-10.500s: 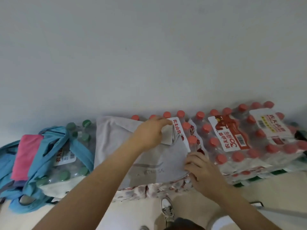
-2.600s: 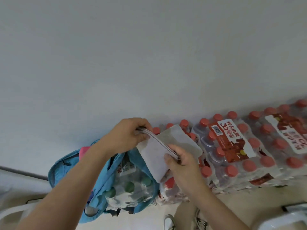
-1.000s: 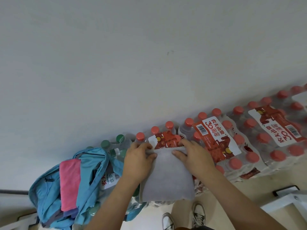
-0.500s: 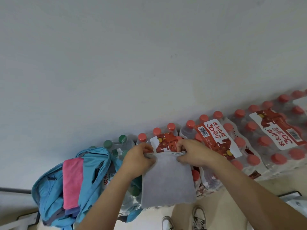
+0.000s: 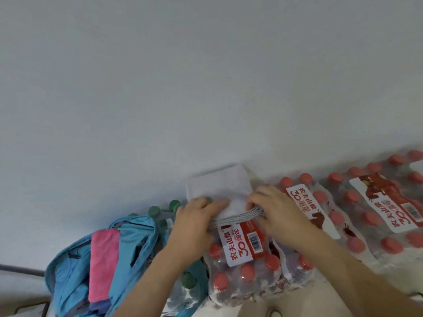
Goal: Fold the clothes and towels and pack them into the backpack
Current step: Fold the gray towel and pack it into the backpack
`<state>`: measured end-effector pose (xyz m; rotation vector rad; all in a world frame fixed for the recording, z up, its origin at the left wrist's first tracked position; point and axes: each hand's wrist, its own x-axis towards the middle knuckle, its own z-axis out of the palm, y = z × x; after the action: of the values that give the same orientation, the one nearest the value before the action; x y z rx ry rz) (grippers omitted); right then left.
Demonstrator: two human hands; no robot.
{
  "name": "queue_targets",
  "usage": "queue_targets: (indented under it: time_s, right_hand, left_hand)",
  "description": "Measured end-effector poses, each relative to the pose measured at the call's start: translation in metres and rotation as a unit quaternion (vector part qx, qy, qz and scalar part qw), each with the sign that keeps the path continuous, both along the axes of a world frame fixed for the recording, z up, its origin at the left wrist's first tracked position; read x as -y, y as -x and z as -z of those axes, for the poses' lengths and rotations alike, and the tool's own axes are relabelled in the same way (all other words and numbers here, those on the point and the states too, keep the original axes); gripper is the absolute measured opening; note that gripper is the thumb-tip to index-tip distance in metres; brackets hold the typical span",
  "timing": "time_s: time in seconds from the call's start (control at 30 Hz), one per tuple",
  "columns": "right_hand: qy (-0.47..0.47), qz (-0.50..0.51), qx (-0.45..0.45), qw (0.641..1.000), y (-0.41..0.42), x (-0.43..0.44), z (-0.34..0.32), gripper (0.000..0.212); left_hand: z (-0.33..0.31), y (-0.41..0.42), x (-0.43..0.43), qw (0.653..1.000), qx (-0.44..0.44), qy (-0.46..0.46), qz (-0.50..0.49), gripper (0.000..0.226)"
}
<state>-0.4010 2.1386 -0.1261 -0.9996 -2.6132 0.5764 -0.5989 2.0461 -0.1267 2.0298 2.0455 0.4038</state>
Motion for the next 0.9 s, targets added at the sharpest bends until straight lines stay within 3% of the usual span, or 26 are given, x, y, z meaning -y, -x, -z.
queue_targets:
  time_s: [0.1, 0.23, 0.4, 0.5, 0.7, 0.9]
  right_hand:
    - [0.017, 0.003, 0.062, 0.998, -0.006, 0.021, 0.048, 0.021]
    - [0.12, 0.04, -0.002, 0.992, -0.014, 0.027, 0.066, 0.024]
    - [0.29, 0.144, -0.155, 0.933, -0.016, 0.027, 0.059, 0.02]
    - [0.344, 0.213, -0.174, 0.898, -0.011, 0.026, 0.06, 0.025]
    - [0.226, 0.213, -0.059, 0.949, -0.002, 0.025, 0.062, 0.027]
    - [0.164, 0.187, -0.067, 0.966, 0.0, 0.034, 0.059, 0.03]
  left_hand:
    - [0.033, -0.014, 0.019, 0.985, -0.095, 0.137, 0.037, 0.072]
    - [0.041, -0.015, 0.027, 0.981, -0.083, 0.171, 0.036, 0.074]
    - [0.035, -0.029, 0.016, 0.994, -0.056, 0.087, 0.032, 0.058]
    - [0.045, -0.038, 0.015, 0.995, -0.067, 0.067, 0.043, 0.056]
    - [0.056, -0.039, 0.015, 0.981, -0.128, -0.013, 0.148, 0.052]
    - [0.061, -0.039, 0.016, 0.976, -0.113, -0.014, 0.187, 0.051]
